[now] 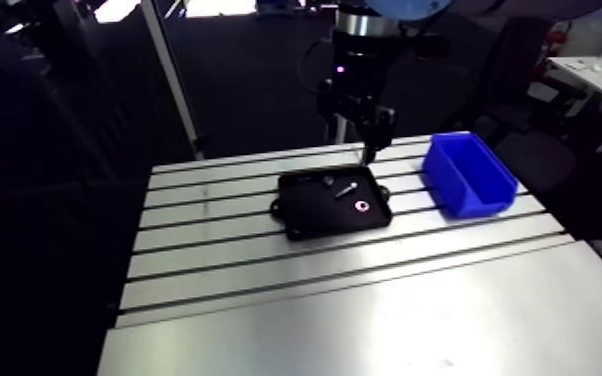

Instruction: Pick up the M10 bolt from the tray and put it into the blue bin.

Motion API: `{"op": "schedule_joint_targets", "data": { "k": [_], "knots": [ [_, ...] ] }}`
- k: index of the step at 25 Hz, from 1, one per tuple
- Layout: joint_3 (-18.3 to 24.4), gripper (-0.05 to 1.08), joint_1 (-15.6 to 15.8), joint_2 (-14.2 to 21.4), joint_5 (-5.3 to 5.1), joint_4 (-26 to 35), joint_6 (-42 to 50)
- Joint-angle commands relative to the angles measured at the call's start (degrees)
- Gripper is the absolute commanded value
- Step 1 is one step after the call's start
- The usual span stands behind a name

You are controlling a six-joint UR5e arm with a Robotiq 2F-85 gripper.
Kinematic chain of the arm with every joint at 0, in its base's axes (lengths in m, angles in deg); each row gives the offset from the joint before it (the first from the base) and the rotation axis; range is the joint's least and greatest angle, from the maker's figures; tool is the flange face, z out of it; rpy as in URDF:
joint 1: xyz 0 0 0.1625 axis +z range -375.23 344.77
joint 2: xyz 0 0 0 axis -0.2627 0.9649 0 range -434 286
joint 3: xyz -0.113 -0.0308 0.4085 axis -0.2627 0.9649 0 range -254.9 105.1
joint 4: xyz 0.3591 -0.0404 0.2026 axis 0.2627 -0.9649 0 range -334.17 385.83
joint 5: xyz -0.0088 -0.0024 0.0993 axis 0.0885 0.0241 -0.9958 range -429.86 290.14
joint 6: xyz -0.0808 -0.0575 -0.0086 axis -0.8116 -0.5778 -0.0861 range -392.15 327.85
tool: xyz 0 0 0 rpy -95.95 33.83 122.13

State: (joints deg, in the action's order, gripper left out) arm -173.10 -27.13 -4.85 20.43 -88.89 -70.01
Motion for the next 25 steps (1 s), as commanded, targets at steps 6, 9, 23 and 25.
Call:
{"op": "schedule_joint_targets", "data": {
  "k": [6, 9, 23, 25],
  "knots": [
    [-1.5, 0.26, -0.8, -1.9, 0.02, -3.4, -0.1],
    [-1.9, 0.29, -0.8, -2.6, 0.02, -4.0, -0.1],
    [-3.4, 0.41, -0.9, -4.3, 0.02, -7.1, -0.1],
    [-3.5, 0.41, -0.9, -4.3, 0.02, -7.1, -0.1]
  ]
}}
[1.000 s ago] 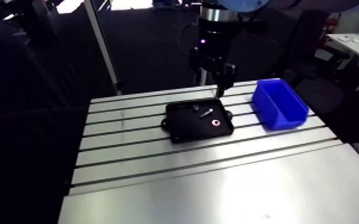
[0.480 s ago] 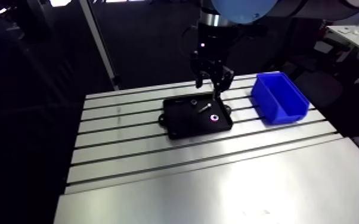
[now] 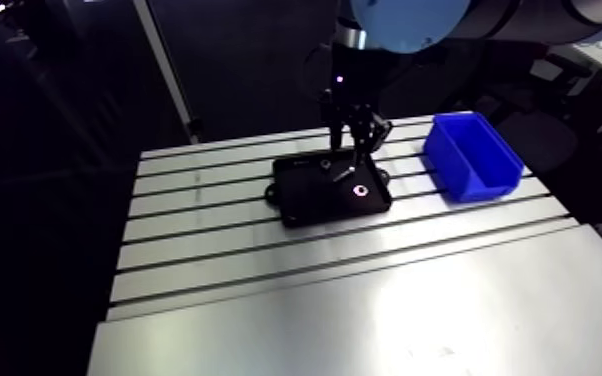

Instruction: Pick up the M10 bolt from the tray and put it into the blue bin.

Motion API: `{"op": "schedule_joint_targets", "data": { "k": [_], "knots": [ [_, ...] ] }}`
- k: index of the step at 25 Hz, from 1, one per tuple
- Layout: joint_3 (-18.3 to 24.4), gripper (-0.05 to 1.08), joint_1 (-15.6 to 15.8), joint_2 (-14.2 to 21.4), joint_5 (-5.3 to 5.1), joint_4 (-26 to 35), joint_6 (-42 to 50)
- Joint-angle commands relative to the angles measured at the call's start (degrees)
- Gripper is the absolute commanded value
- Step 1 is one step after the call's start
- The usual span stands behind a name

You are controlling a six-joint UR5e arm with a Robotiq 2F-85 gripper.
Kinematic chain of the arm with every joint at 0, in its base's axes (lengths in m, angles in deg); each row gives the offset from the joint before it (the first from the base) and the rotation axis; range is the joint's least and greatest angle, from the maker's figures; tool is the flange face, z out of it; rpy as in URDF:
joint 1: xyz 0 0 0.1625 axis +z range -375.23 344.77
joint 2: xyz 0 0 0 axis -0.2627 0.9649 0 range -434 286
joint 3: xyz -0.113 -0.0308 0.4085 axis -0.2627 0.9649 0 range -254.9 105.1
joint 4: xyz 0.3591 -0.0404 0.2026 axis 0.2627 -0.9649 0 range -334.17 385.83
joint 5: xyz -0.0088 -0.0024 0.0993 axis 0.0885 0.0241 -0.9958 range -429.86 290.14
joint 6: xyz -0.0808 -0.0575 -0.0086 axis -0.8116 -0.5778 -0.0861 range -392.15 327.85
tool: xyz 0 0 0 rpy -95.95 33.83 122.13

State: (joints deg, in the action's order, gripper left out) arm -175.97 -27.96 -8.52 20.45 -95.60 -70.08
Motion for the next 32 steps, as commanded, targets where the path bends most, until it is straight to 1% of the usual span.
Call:
{"op": "schedule_joint_targets", "data": {
  "k": [1, 7, 18, 32],
  "knots": [
    [-0.9, 0.42, -0.1, -0.7, 0.0, -0.4, 0.0],
    [-1.8, 0.44, -0.2, -1.1, 0.08, -2.6, 0.0],
    [-2.7, 0.45, -0.3, -1.8, 0.08, -2.8, 0.0],
    [-2.6, 0.49, -0.9, -2.2, -0.09, -2.9, 0.0]
  ]
}}
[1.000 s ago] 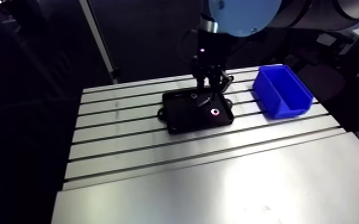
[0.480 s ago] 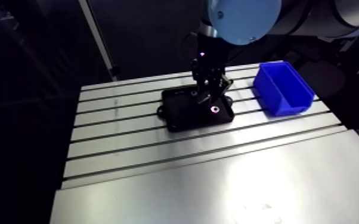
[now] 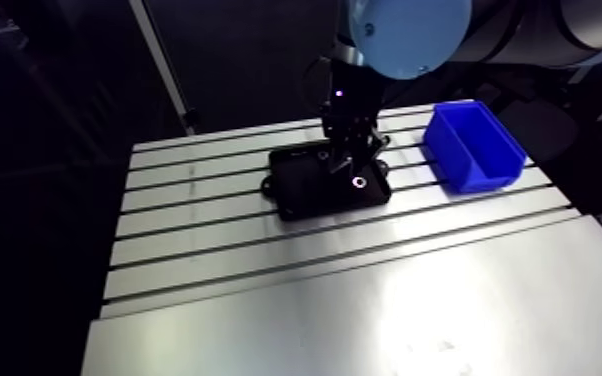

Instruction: Pick up the M10 bolt from the tray and put it into the blue bin.

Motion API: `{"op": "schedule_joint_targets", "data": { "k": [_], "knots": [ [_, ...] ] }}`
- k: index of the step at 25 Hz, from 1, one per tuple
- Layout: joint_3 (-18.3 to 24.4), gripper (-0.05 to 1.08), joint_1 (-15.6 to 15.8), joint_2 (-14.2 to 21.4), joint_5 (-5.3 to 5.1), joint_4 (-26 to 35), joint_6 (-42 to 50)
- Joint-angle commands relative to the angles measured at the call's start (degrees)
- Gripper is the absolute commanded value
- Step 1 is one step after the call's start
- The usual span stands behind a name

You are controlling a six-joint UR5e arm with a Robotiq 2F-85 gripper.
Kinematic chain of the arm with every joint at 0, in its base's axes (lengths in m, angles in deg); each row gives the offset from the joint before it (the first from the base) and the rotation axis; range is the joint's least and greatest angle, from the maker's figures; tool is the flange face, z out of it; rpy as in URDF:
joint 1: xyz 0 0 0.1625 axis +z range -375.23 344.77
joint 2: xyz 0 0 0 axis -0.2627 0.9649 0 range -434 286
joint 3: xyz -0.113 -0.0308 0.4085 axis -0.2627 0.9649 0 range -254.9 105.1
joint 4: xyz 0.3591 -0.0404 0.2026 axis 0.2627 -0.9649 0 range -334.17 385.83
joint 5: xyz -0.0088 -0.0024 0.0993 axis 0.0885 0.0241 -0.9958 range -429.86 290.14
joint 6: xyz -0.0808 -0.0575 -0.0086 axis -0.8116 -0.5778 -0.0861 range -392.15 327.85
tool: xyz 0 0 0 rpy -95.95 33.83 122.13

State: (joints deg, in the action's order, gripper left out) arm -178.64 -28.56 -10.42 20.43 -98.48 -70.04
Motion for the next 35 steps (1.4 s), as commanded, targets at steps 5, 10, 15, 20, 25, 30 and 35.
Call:
{"op": "schedule_joint_targets", "data": {
  "k": [5, 10, 15, 20, 25, 30, 35],
  "knots": [
    [-0.3, 0.5, -0.2, -0.4, 0.02, -2.6, 0.0],
    [-0.2, 0.5, -0.2, -0.8, 0.02, -2.7, 0.1],
    [-0.3, 0.5, -0.2, -1.0, -0.07, -2.8, 0.1],
    [-0.2, 0.51, -0.2, -1.1, -0.16, -2.8, 0.2],
    [-0.3, 0.52, -0.1, -1.1, -0.16, -4.1, 0.2],
    [-0.3, 0.53, -0.1, -1.3, -0.16, -4.1, 0.2],
    [-0.3, 0.53, -0.1, -1.8, -0.16, -4.4, 0.2]
  ]
}}
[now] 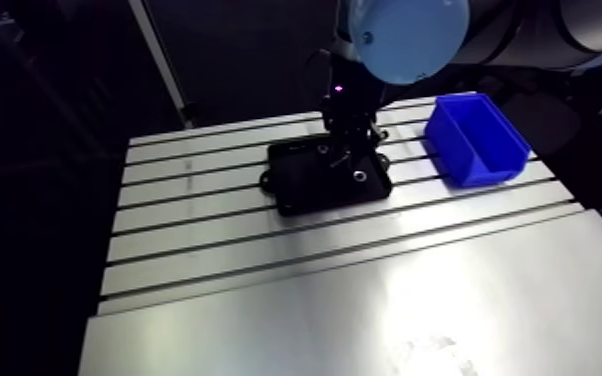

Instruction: Pick up the M10 bolt from the tray and put it into the blue bin.

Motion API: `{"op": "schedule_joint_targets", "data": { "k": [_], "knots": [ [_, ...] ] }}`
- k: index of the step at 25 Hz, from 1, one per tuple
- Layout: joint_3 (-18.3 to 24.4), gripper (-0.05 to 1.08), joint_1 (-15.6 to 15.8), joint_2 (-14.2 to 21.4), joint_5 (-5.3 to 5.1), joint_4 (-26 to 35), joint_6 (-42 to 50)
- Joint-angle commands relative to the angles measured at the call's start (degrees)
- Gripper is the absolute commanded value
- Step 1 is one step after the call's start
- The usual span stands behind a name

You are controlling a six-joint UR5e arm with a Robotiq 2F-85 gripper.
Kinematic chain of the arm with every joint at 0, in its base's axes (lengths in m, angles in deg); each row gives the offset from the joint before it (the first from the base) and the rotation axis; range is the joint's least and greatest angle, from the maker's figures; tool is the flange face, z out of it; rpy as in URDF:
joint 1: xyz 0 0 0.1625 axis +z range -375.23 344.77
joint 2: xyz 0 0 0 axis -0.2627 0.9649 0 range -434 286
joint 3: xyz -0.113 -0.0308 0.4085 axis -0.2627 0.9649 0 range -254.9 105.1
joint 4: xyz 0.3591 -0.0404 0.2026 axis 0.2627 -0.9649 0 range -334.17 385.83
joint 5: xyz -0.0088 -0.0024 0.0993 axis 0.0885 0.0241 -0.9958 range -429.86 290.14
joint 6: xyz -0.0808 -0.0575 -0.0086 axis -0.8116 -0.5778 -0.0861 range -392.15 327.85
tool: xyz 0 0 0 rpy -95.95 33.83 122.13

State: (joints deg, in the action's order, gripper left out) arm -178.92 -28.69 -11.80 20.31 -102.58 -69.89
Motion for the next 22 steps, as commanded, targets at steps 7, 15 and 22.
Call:
{"op": "schedule_joint_targets", "data": {
  "k": [7, 15, 22],
  "knots": [
    [0.0, 0.54, 0.0, -0.5, -0.04, -0.3, 0.0],
    [-0.2, 0.58, 0.0, -0.5, 0.04, -0.3, 0.0],
    [-0.2, 0.62, 0.1, -0.5, 0.04, -0.3, 0.0]
  ]
}}
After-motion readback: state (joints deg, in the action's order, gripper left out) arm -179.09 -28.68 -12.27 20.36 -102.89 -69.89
